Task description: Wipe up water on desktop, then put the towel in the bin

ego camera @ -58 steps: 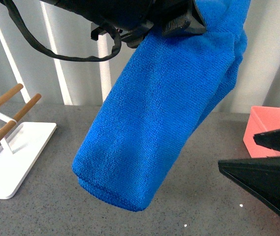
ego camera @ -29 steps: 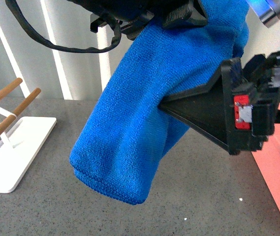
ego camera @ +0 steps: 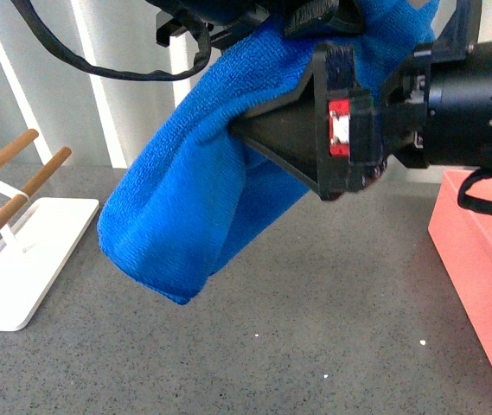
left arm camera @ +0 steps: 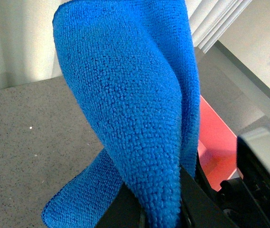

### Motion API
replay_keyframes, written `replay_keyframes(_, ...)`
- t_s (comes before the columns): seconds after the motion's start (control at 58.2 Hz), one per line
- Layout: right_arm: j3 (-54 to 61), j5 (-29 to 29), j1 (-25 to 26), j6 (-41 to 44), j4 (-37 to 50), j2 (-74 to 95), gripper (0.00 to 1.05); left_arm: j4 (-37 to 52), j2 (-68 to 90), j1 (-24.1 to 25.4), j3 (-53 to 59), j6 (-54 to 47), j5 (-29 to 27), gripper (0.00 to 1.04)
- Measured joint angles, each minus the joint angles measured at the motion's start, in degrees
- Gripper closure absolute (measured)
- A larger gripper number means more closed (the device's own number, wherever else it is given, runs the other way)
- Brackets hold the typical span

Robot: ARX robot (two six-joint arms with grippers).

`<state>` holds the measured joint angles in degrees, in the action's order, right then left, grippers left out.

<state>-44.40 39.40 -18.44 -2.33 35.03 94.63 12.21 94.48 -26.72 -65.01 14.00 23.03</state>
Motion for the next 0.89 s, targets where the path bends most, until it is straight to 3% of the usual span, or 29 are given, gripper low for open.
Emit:
replay_keyframes(0.224, 1.31, -1.09, -0.15, -6.36, 9.92, 1.49, 0.35, 0.02, 0.00, 0.00, -0.20, -0.15, 0.04, 0.99)
replay_keyframes(0.567, 3.93, -2.43, 0.02, -10.45, 13.42, 1.49, 0.78, 0.02, 0.00, -0.02, -0.20, -0.13, 0.09, 0.98)
replay_keyframes(0.722, 4.22, -2.95, 0.13, -11.04, 13.33, 1.36, 0.97, 0.02, 0.00, -0.02, -0.20, -0.17, 0.09, 0.76)
replay_keyframes(0.894, 4.24, -4.66, 0.22, -10.97, 11.02, 0.59, 1.00, 0.02, 0.00, -0.02, -0.20, -0.17, 0.07, 0.50)
